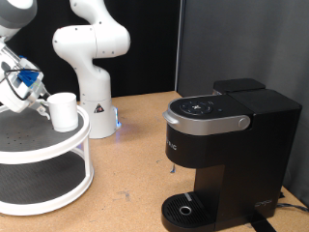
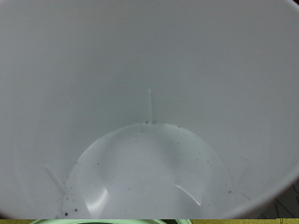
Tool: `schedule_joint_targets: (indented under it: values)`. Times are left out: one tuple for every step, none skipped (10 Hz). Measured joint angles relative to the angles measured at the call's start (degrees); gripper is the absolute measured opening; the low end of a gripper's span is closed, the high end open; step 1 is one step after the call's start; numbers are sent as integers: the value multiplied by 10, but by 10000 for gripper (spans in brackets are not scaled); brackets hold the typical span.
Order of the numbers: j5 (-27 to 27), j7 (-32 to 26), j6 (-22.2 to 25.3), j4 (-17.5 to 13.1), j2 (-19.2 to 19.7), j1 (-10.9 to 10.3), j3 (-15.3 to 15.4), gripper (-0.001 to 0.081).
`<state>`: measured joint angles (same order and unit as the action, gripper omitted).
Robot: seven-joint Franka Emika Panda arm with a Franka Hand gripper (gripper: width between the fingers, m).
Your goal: Make a cup of coffee with the keurig machine
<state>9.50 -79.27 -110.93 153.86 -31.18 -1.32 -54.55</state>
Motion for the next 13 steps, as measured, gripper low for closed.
schedule_joint_targets:
  values:
    - [1, 0, 0, 0, 0, -2, -3, 560]
    - [2, 0, 0, 0, 0, -3, -5, 378]
    - [3, 0, 0, 0, 0, -4, -5, 378]
    - [7, 0, -2, 0, 0, -4, -5, 242]
    - [12, 0, -7, 0, 0, -4, -5, 242]
    - [19, -1, -14, 0, -1, -4, -5, 70]
    - [26, -4, -18, 0, -3, -4, -5, 71]
    - [32, -5, -18, -1, -7, -4, -5, 71]
    - [38, -5, -15, -3, -13, -4, -5, 71]
    - [45, -5, -6, -7, -18, -4, -5, 71]
    - [50, -3, 9, -13, -23, -4, -4, 71]
    - [51, 1, 23, -20, -28, -4, -2, 71]
    - [50, 6, 34, -25, -33, -3, 2, 71]
